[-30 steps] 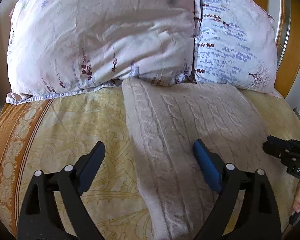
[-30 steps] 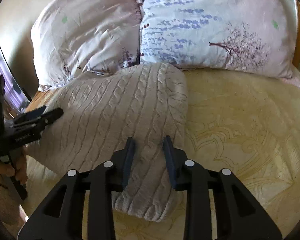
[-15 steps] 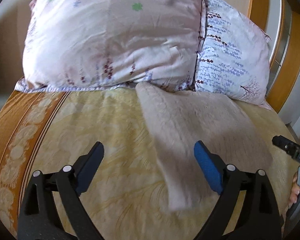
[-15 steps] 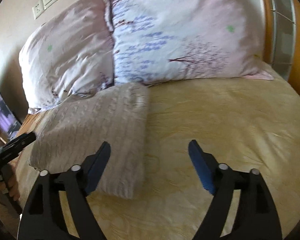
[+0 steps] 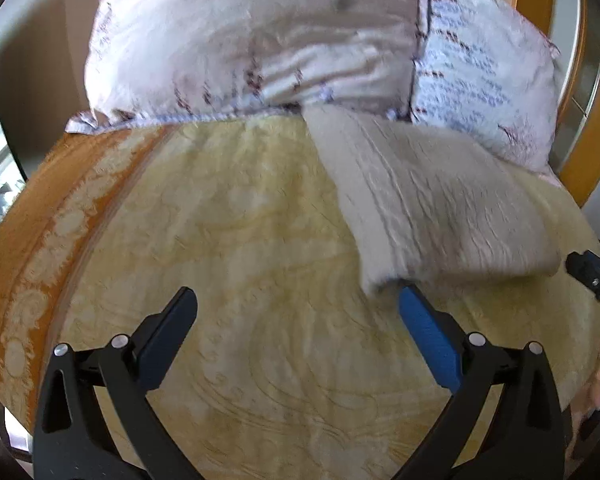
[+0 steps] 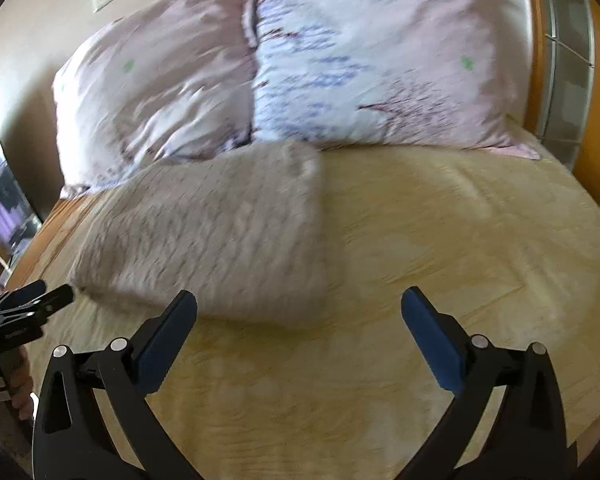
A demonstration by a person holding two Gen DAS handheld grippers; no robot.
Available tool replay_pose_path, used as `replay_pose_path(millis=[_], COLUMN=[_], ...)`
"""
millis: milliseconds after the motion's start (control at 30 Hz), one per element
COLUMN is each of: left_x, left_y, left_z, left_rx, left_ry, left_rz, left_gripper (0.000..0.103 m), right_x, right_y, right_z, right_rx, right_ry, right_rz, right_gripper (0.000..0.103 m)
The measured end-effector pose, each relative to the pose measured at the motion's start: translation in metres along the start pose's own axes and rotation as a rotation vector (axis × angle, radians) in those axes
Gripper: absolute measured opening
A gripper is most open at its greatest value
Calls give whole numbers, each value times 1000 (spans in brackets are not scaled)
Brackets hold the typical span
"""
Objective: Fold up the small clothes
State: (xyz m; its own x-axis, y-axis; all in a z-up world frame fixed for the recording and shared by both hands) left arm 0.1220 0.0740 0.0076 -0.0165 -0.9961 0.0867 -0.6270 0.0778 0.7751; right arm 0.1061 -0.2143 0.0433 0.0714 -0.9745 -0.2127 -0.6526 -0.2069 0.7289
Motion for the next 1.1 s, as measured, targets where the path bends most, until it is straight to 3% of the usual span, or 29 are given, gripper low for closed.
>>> replay_pose_path(millis=[100,467,1100], left_x=[10,32,32], left_y=[-5,-18,-26], left_z=[4,10,11], left_rx=[-40,-112,-137], left_ry=[-16,-85,-81], left_rz=[17,-50,-58], left_gripper=[101,101,101], right_x=[-11,-24,-28], right_y=[-6,-29,-37], right_z=[7,27,25], right_rx=[-29,-144,-170], right_ry=[-1,1,40], right_rz=[-2,61,146], right_gripper=[102,102,102])
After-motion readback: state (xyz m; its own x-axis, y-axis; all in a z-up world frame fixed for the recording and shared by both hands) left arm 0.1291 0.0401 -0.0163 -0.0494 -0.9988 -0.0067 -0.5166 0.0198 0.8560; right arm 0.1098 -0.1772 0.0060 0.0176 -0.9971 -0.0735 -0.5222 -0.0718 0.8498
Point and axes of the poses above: each gripper's, at about its wrist camera, not at the fingertips, and y roughly against the way its jaws point, x to its right, z to its underside, the point moved 3 cm from there along -y, roughly the way its jaws point, and after that the axes turned 2 degrees about -x, right-handed, at the moved point
